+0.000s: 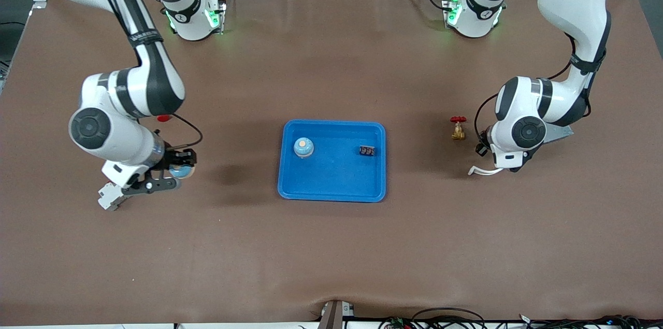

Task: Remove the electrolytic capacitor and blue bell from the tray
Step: 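Carry the capacitor beside the white clamp while the right gripper carries the bell, then lower the bell and open the right gripper while the left gripper returns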

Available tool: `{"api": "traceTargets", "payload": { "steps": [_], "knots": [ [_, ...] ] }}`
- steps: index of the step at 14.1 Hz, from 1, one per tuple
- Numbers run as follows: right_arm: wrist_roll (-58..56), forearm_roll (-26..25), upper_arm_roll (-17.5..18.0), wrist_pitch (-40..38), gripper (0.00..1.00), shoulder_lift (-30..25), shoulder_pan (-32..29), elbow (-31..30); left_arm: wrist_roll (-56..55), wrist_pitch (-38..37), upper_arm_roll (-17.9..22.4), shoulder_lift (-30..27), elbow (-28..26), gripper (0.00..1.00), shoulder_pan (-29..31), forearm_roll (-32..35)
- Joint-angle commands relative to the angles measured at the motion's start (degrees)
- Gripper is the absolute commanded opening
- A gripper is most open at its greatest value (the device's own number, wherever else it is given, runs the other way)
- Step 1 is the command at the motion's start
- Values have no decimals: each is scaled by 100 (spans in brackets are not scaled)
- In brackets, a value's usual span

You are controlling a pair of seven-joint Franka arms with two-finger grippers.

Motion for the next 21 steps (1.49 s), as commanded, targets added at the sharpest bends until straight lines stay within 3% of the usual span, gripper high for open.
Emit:
{"api": "traceTargets", "payload": {
  "steps": [1, 4, 5, 6, 8, 10, 12, 16, 19, 21],
  "knots": [
    [-690, -33, 126, 1133, 0, -522, -442, -1280, 90, -4, -68, -83, 169, 63, -14, 130],
    [-1210, 20, 143, 2261, 0, -541, -724, -2108, -6, -39, -165, 92, 503, 63, -23, 121],
    [-1316, 20, 143, 2455, 0, -532, -785, -2223, -7, -39, -174, 93, 582, 89, -75, 121],
    [-1456, 20, 152, 2527, 0, -514, -873, -2268, 2, -48, -165, 93, 626, 100, -154, 113],
    [-1824, 465, 170, 2536, 0, -462, -1093, -2321, -24, -222, -165, 23, 845, 100, -199, 112],
    [-2753, 1500, 143, 2527, 0, -427, -1102, -2392, 28, -932, -183, 22, 1441, 100, -216, 121],
    [-3363, 1970, 126, 2554, 0, -286, -1111, -2383, 38, -1496, -253, 84, 2082, 100, -269, 113],
    [-3409, 1901, 108, 3001, 0, -93, -1050, -2383, -6, -1551, -271, 390, 2603, 100, -532, 42],
    [-3426, 1411, 91, 3352, 0, 144, -1076, -2365, -102, -1542, -262, 550, 2824, 100, -805, 33],
    [-3409, 1374, 91, 3424, 0, 294, -1076, -2330, -313, -1534, -297, 585, 2841, 100, -840, 33]
  ]
}}
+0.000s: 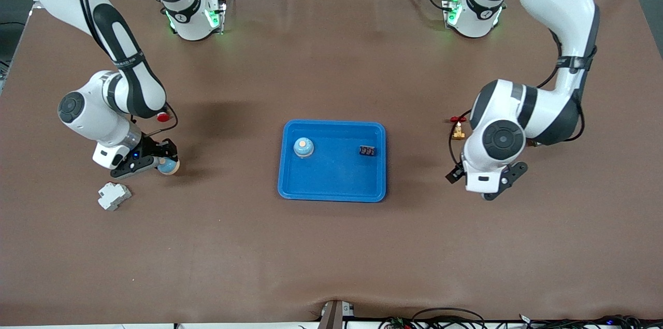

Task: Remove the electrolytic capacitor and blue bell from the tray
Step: 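Lower the bell and open the right gripper while the left gripper returns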

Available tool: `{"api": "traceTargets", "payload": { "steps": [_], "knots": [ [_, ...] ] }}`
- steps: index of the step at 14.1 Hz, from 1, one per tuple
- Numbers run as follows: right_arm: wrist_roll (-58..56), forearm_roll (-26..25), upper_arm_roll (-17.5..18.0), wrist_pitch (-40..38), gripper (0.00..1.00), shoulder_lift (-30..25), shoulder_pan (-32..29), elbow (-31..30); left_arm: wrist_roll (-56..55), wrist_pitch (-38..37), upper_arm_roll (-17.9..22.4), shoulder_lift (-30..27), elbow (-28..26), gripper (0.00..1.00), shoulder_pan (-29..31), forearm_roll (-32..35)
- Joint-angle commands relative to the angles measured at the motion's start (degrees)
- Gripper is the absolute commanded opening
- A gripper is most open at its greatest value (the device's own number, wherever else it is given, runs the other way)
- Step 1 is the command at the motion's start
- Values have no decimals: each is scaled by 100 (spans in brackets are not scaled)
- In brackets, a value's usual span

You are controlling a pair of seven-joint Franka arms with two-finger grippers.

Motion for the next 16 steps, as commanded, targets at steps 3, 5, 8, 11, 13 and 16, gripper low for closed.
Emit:
{"api": "traceTargets", "payload": {
  "steps": [3, 5, 8, 11, 13, 16],
  "knots": [
    [-52, -121, -3, 107, 0, 236, -37, 27, -658, -67, -79, 97, 203, 100, -109, -3],
    [-35, -121, -12, 80, 0, 280, -19, 36, -976, -58, -71, 106, 203, 100, -153, -344],
    [53, -130, -21, 54, 100, 271, -28, 71, -1073, -50, -71, 88, 203, 100, -162, -845],
    [62, -138, -30, -286, 100, 193, 16, 263, -1764, -50, -79, 97, 150, 100, -328, -996],
    [115, -130, -39, -1041, 100, 113, 16, 675, -2249, -41, -71, 228, 132, 100, -644, -997],
    [1173, -435, -39, -1825, 100, -36, 243, 1177, -3205, 396, -71, 404, 176, 100, -1004, -1014]
  ]
}}
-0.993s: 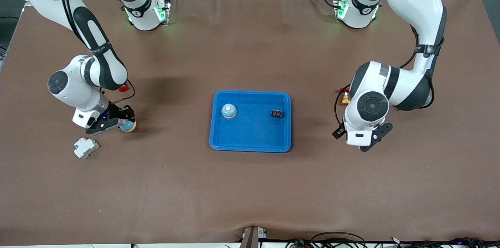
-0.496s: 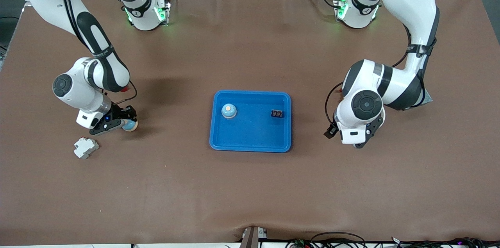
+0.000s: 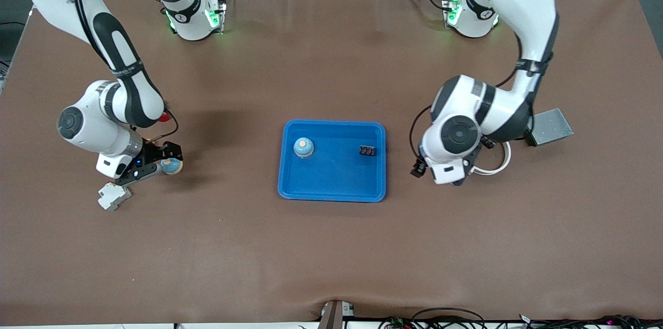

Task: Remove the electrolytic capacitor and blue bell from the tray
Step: 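Lower the bell and open the right gripper while the left gripper returns, then grasp the second bell with the right gripper while the left gripper grasps a capacitor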

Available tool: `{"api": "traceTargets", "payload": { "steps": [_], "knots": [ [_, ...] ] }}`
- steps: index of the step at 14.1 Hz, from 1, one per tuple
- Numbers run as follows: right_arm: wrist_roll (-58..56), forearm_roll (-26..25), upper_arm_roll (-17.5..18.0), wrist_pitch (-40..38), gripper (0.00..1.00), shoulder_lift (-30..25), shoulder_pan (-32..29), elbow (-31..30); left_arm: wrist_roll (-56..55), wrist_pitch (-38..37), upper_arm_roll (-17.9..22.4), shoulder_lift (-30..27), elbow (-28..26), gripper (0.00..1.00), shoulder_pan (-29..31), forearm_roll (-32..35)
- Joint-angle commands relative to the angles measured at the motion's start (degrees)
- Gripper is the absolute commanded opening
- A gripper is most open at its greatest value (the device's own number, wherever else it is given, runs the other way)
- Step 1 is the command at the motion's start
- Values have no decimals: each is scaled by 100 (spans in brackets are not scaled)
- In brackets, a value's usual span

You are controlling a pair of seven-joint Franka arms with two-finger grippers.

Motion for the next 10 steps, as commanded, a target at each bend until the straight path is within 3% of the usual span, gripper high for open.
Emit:
{"api": "traceTargets", "payload": {
  "steps": [1, 4, 7, 10],
  "knots": [
    [1520, -594, -6, -642, 100, -192, 388, 457, -785, 459, 27, 275, 92, 100, -358, -90],
    [3745, -817, 38, -1451, 100, -193, 1012, 1098, -1111, 872, 27, 610, 135, 100, -710, -89],
    [5704, -773, 47, -1576, 100, -193, 1697, 1354, -1893, 1330, 53, 909, 372, 100, -992, 15],
    [7000, -773, 38, -1567, 100, -184, 2269, 1521, -1948, 1348, 53, 980, 399, 86, -1238, 16]
  ]
}}
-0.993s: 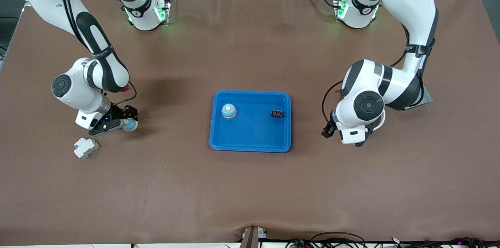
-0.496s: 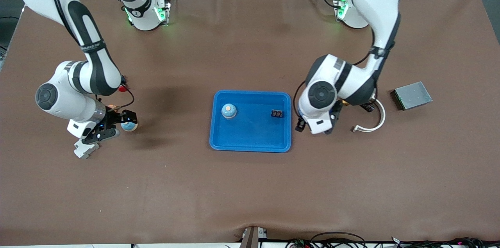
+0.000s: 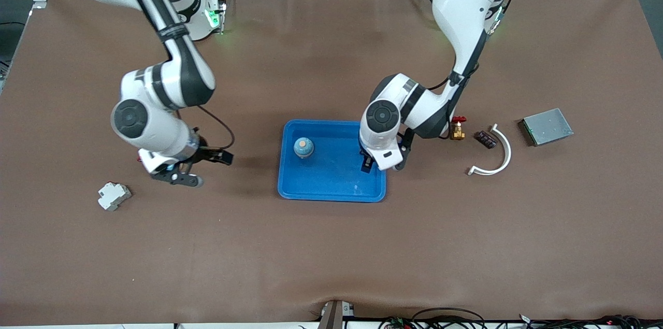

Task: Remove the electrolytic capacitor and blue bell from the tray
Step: 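Grasp the second bell with the right gripper while the left gripper grasps a capacitor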

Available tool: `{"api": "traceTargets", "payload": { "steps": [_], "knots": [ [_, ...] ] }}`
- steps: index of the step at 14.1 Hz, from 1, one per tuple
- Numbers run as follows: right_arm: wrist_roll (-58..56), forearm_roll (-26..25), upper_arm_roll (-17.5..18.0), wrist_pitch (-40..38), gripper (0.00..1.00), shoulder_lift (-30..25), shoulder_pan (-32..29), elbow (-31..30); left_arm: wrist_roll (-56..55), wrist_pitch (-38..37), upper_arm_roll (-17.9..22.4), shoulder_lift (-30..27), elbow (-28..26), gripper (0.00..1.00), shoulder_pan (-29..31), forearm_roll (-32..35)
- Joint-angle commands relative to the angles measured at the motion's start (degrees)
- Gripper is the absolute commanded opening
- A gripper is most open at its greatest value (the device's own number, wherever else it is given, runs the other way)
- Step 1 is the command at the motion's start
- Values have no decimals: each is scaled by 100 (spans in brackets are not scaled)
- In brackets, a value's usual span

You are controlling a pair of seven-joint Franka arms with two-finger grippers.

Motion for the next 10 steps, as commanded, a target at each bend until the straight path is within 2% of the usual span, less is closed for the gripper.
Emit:
{"api": "traceTargets", "payload": {
  "steps": [1, 2, 4, 7, 8, 9, 10],
  "knots": [
    [1207, -80, -50, -106, 100, 7, 419, 234, -130, 4, 59, 80, 123, 81, -173, 16],
    [1586, -80, -42, -97, 100, 16, 551, 278, -260, 4, 59, 98, 105, 75, -156, 25],
    [2185, -71, -41, -1, 100, 16, 789, 313, -402, 22, 77, 255, 113, 72, -164, 43],
    [2904, -508, -94, 524, 100, 269, 1728, 349, -402, 171, 94, 405, 131, 55, -173, 60],
    [3291, -632, -77, 692, 100, 427, 1861, 349, -402, 197, 86, 414, 140, 34, -156, 60],
    [3503, -659, -77, 842, 100, 611, 2028, 349, -402, 241, 86, 406, 149, 6, -156, 52],
    [3540, -660, -77, 1026, 100, 761, 2142, 323, -402, 285, 86, 371, 166, 0, -147, 43]
  ]
}}
